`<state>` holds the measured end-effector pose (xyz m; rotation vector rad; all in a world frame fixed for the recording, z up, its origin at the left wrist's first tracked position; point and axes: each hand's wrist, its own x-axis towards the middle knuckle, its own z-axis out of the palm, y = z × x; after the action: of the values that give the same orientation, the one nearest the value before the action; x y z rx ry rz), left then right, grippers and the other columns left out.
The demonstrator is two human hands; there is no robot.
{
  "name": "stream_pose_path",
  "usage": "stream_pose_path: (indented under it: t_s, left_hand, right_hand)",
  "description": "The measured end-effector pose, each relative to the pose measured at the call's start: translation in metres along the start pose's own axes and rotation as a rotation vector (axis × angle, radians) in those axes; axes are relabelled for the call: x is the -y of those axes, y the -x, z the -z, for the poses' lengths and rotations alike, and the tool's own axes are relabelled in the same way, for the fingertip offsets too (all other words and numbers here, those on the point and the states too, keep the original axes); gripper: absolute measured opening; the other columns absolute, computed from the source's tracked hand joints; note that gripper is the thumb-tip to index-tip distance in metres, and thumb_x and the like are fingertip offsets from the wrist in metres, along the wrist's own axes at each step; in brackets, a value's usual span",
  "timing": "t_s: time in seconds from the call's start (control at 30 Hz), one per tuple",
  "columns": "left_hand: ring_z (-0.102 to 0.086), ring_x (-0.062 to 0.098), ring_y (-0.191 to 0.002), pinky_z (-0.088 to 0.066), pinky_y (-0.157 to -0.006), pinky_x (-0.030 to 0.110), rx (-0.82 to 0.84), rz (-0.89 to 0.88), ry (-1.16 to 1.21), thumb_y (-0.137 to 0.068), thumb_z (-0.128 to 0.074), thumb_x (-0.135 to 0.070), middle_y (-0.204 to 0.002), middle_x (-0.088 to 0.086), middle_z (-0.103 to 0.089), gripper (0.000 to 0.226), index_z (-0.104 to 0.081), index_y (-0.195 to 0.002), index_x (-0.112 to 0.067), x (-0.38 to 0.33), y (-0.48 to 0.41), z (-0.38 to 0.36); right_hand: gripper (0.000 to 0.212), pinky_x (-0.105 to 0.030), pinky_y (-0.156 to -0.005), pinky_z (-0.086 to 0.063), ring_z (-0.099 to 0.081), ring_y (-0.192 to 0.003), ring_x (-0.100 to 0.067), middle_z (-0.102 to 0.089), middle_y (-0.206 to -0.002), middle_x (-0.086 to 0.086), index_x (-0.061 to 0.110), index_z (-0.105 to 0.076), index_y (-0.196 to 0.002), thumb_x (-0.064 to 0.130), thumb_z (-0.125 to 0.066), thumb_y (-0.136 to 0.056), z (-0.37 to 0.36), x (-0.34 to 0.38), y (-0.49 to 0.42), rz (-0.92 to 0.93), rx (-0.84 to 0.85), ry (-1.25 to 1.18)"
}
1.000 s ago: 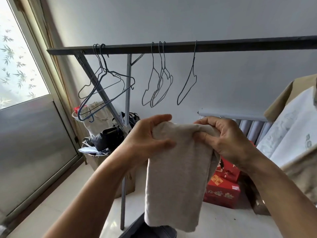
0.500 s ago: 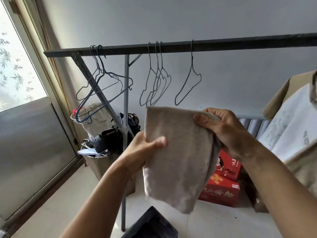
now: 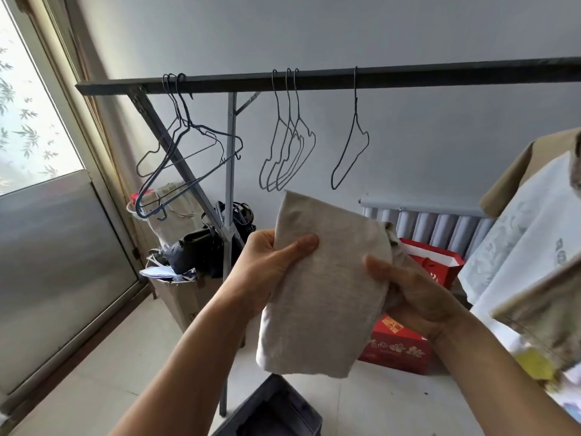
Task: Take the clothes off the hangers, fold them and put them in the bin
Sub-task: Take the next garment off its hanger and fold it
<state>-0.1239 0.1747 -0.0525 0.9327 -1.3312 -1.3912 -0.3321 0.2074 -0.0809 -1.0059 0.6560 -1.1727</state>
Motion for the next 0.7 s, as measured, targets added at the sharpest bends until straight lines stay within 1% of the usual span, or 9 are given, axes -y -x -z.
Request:
stream_pose_path:
  t_s: [0.07, 0.13, 0.23, 0.3, 0.4, 0.47, 0.57, 0.63, 0.7]
  left_hand:
    - [-0.072, 0.020, -0.067, -0.058, -0.060, 0.027, -0.017, 0.022, -0.023, -0.071, -0.075, -0.029, -0.079, 0.012, -0.076, 0.025, -0.073, -0.076, -0.005, 0.000, -0.003, 0.001]
    - [-0.072, 0.020, -0.070, -0.058, -0.061, 0.027, -0.041, 0.029, -0.021, -0.075, -0.073, -0.033, -0.083, 0.012, -0.076, 0.032, -0.074, -0.086, -0.003, 0.002, -0.007, 0.004]
    - [-0.071, 0.012, -0.084, -0.055, -0.069, 0.023, -0.238, -0.051, -0.198, -0.088, -0.068, -0.034, -0.097, 0.003, -0.074, 0.034, -0.064, -0.113, -0.011, 0.012, -0.015, 0.010]
    - [-0.068, 0.011, -0.081, -0.054, -0.069, 0.025, -0.406, -0.138, -0.325, -0.091, -0.064, -0.036, -0.092, -0.001, -0.070, 0.028, -0.062, -0.108, -0.013, 0.019, -0.008, 0.009]
    - [-0.060, 0.016, -0.060, -0.051, -0.051, 0.030, -0.243, 0.012, -0.091, -0.097, -0.053, -0.038, -0.074, 0.008, -0.066, 0.036, -0.064, -0.095, -0.004, 0.035, 0.017, -0.012]
    - [-0.058, 0.016, -0.056, -0.052, -0.051, 0.034, -0.175, 0.117, -0.027, -0.096, -0.052, -0.042, -0.074, 0.007, -0.061, 0.040, -0.064, -0.094, -0.004, 0.044, 0.030, -0.025]
    - [-0.059, 0.018, -0.053, -0.056, -0.052, 0.036, -0.181, 0.176, 0.065, -0.097, -0.051, -0.042, -0.072, 0.008, -0.056, 0.043, -0.061, -0.099, -0.001, 0.051, 0.036, -0.031]
    - [-0.067, 0.022, -0.062, -0.059, -0.057, 0.038, -0.138, 0.247, 0.135, -0.094, -0.049, -0.048, -0.075, 0.010, -0.065, 0.050, -0.063, -0.100, -0.001, 0.052, 0.041, -0.033]
    - [-0.073, 0.023, -0.085, -0.060, -0.063, 0.040, -0.122, 0.285, 0.157, -0.089, -0.050, -0.055, -0.099, 0.011, -0.072, 0.056, -0.064, -0.111, -0.006, 0.057, 0.041, -0.034]
  right_hand:
    - [0.042, -0.049, -0.093, -0.053, -0.065, -0.112, -0.032, -0.068, -0.120, -0.015, 0.016, -0.075, -0.105, 0.021, -0.086, -0.064, -0.002, 0.002, -0.003, 0.009, -0.098, 0.031]
    - [0.024, -0.046, -0.091, -0.052, -0.067, -0.107, -0.031, -0.070, -0.115, -0.015, 0.011, -0.075, -0.099, 0.012, -0.072, -0.075, -0.007, 0.006, -0.005, 0.017, -0.218, 0.055]
    - [0.015, -0.034, -0.072, -0.057, -0.073, -0.089, -0.024, -0.075, -0.100, -0.013, 0.005, -0.073, -0.096, 0.006, -0.066, -0.082, -0.012, 0.012, -0.007, 0.066, -0.365, 0.103]
    - [0.011, -0.028, -0.063, -0.059, -0.074, -0.081, -0.021, -0.076, -0.092, -0.011, 0.004, -0.072, -0.092, 0.003, -0.064, -0.086, -0.013, 0.013, -0.009, 0.108, -0.429, 0.105]
    - [0.011, -0.034, -0.075, -0.060, -0.073, -0.085, -0.022, -0.076, -0.091, -0.010, 0.006, -0.073, -0.089, 0.004, -0.063, -0.087, -0.016, 0.011, -0.013, 0.153, -0.469, 0.129]
    - [0.011, -0.039, -0.087, -0.056, -0.072, -0.091, -0.024, -0.076, -0.095, -0.011, 0.006, -0.073, -0.090, 0.004, -0.062, -0.088, -0.020, 0.007, -0.013, 0.174, -0.482, 0.144]
    - [0.011, -0.044, -0.097, -0.051, -0.071, -0.096, -0.024, -0.076, -0.097, -0.011, 0.007, -0.074, -0.089, 0.004, -0.063, -0.088, -0.025, 0.003, -0.014, 0.230, -0.514, 0.178]
    - [0.010, -0.046, -0.099, -0.050, -0.071, -0.099, -0.024, -0.075, -0.100, -0.010, 0.007, -0.074, -0.092, 0.005, -0.065, -0.087, -0.029, 0.001, -0.015, 0.262, -0.546, 0.194]
    - [0.011, -0.047, -0.099, -0.050, -0.071, -0.099, -0.025, -0.075, -0.101, -0.011, 0.006, -0.073, -0.095, 0.006, -0.065, -0.088, -0.033, 0.001, -0.016, 0.279, -0.552, 0.186]
